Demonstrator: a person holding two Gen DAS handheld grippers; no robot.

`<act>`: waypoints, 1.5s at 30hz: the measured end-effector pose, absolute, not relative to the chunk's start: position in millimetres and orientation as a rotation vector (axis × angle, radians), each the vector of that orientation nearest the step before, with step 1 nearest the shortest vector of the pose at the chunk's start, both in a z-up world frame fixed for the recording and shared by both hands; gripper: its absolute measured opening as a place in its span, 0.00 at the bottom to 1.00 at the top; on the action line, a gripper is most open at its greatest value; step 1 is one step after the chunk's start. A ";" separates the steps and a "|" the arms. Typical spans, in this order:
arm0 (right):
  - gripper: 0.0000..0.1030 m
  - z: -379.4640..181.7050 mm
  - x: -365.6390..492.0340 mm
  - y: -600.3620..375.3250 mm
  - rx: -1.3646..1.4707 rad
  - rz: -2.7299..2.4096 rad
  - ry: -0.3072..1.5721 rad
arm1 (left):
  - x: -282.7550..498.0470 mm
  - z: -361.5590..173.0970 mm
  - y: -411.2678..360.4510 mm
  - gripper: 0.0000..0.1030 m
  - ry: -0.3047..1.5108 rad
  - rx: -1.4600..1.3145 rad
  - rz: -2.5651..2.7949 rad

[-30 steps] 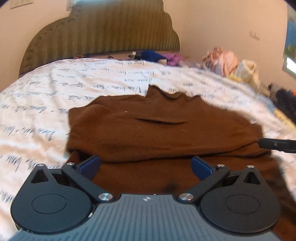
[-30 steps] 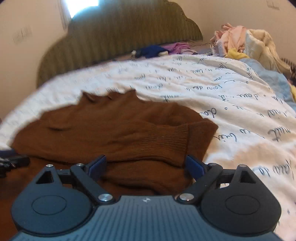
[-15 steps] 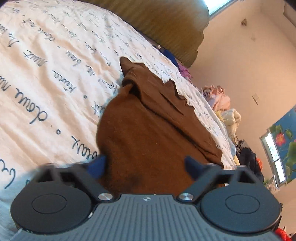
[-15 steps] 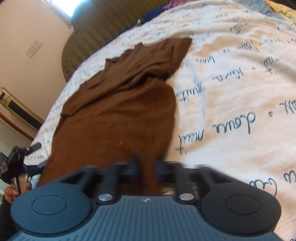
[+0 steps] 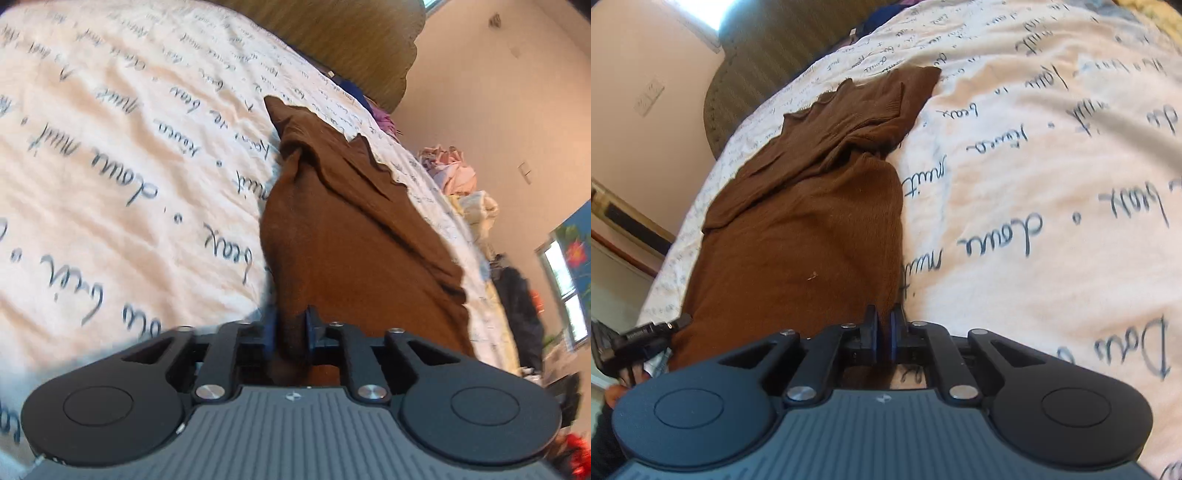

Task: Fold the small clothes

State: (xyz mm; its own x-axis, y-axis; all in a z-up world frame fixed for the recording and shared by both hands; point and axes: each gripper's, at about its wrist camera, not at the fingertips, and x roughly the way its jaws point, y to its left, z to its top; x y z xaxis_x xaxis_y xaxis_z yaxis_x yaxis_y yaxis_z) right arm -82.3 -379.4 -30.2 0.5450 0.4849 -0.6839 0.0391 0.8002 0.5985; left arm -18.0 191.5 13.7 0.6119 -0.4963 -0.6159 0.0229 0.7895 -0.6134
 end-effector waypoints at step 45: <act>0.40 11.3 -11.1 -297.9 0.528 0.251 0.667 | 33.7 68.2 64.4 0.81 0.711 -0.310 -0.169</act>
